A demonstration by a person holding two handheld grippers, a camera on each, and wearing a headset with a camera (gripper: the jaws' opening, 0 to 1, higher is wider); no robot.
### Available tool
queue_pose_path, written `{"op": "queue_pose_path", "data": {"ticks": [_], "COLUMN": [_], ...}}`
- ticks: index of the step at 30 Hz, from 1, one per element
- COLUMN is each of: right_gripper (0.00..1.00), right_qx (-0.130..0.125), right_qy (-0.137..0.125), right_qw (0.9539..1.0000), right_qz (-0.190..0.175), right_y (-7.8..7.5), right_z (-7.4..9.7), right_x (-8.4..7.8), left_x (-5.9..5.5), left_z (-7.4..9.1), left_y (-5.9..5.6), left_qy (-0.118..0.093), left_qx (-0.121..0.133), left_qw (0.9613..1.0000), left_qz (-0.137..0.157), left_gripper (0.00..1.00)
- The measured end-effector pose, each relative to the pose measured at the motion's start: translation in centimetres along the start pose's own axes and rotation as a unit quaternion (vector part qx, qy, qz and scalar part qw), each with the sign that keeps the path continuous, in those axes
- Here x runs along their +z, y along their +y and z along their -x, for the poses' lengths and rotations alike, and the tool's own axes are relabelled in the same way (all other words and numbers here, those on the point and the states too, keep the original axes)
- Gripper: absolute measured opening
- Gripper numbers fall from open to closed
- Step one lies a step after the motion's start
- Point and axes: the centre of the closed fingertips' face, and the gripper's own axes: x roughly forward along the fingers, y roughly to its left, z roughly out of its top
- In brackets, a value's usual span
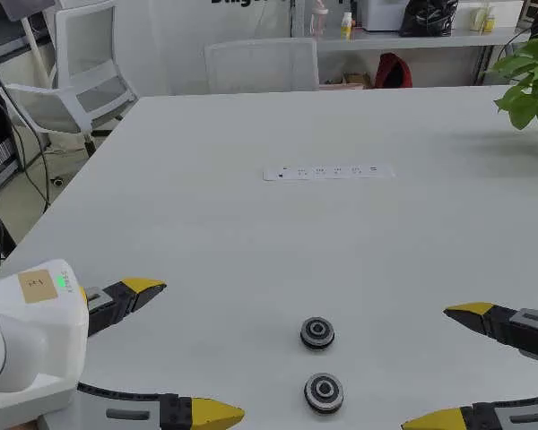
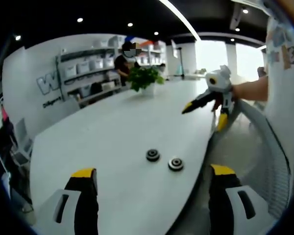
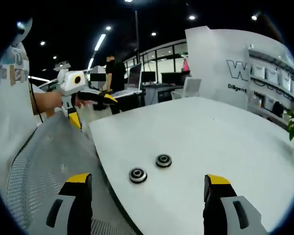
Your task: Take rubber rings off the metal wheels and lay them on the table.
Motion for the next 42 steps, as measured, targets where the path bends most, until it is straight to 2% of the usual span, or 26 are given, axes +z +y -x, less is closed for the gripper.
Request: {"op": "queue_pose_path", "data": {"ticks": [12, 29, 37, 42], "right_gripper": [0.92, 0.92, 0.92, 0.92], "right_qx": [-0.001, 0.003, 0.002, 0.001], "right_qy": [0.003, 0.012, 0.008, 0.0], "right_qw": [1.0, 0.9999, 0.9999, 1.0], "right_qz": [0.002, 0.003, 0.006, 0.001], "right_y": [0.04, 0.05, -0.26, -0.57], "right_z": [0.04, -0.06, 0.08, 0.26], "right_x": [-0.15, -0.17, 0.33, 0.74], "left_x": [-0.08, -0.33, -0.09, -0.03], "left_z": [0.19, 0.54, 0.49, 0.36], "left_y": [-0.38, -0.03, 0.18, 0.06], "left_qy": [-0.002, 0.001, -0.001, 0.001], "left_qx": [-0.002, 0.0, 0.001, -0.003], "left_qw": [1.0, 1.0, 1.0, 1.0], "left_qz": [-0.003, 0.0, 0.004, -0.002], "left_gripper": [0.94, 0.92, 0.92, 0.91]}}
